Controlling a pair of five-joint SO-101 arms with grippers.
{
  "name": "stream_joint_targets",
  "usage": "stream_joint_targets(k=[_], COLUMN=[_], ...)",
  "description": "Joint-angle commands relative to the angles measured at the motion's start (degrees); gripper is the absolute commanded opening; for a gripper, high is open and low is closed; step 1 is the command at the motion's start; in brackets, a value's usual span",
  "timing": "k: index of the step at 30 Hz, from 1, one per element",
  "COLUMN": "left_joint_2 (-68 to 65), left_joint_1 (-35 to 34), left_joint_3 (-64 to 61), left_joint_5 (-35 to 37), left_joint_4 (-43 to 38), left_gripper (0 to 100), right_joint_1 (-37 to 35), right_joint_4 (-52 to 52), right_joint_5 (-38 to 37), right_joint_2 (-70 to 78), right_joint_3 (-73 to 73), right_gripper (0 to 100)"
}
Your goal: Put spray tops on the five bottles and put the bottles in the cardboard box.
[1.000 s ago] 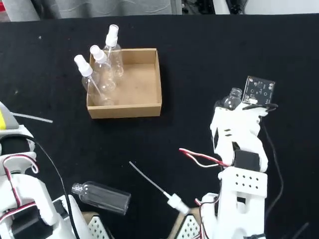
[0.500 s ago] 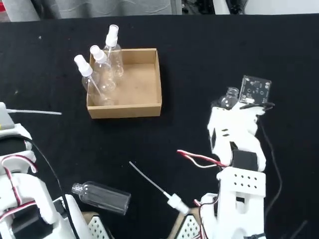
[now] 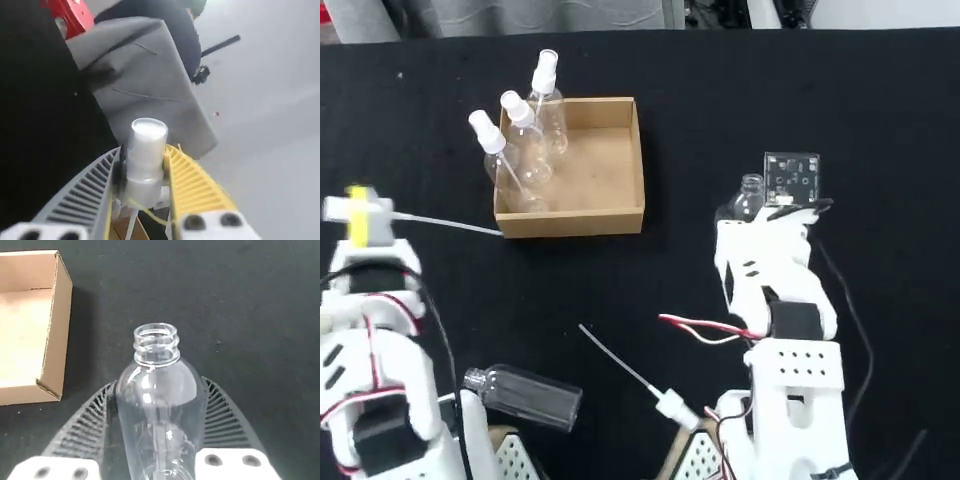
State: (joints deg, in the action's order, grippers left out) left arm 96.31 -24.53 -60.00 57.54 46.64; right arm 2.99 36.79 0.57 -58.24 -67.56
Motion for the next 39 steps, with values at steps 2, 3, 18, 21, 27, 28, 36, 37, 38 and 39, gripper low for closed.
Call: stream_joint_targets(k=[2, 3, 18, 21, 27, 28, 36, 37, 38, 39], left_joint_2=[8.35, 9.14, 8.26, 8.18, 8.18, 8.18, 8.26, 8.26, 8.26, 8.26], left_joint_1=[2.95, 2.95, 9.27, 9.89, 9.71, 9.45, 9.36, 9.36, 9.36, 9.36], left_joint_3=[-2.86, -2.95, -9.45, -9.45, -11.21, -11.91, -13.76, -13.76, -13.76, -13.85], left_joint_5=[0.62, 0.62, 1.23, 3.6, 8.26, 8.79, 9.05, 9.05, 9.05, 9.14], left_joint_4=[-1.41, -1.41, -12.22, -16.09, -16.88, -16.97, -17.05, -16.97, -16.88, -16.79], left_gripper=[3, 3, 3, 3, 3, 3, 3, 3, 3, 3], right_joint_1=[-3.16, -3.96, -14.33, -16.0, -19.6, -20.31, -24.62, -24.97, -25.32, -25.67], right_joint_4=[-1.23, -1.23, 1.41, 1.49, 1.23, 1.14, 1.14, 1.14, 1.14, 1.14], right_joint_5=[-0.88, -0.88, -8.79, -9.76, -13.71, -14.24, -15.47, -15.47, -15.47, -15.56], right_joint_2=[-2.07, -2.07, -2.07, -2.07, -2.07, -2.07, -1.98, -1.98, -1.98, -1.98], right_joint_3=[0.48, 0.48, 0.13, -0.04, -1.45, -1.71, -1.8, -1.8, -1.8, -1.8], right_gripper=[11.3, 11.3, 11.3, 11.3, 11.3, 11.3, 11.3, 11.3, 11.3, 11.3])
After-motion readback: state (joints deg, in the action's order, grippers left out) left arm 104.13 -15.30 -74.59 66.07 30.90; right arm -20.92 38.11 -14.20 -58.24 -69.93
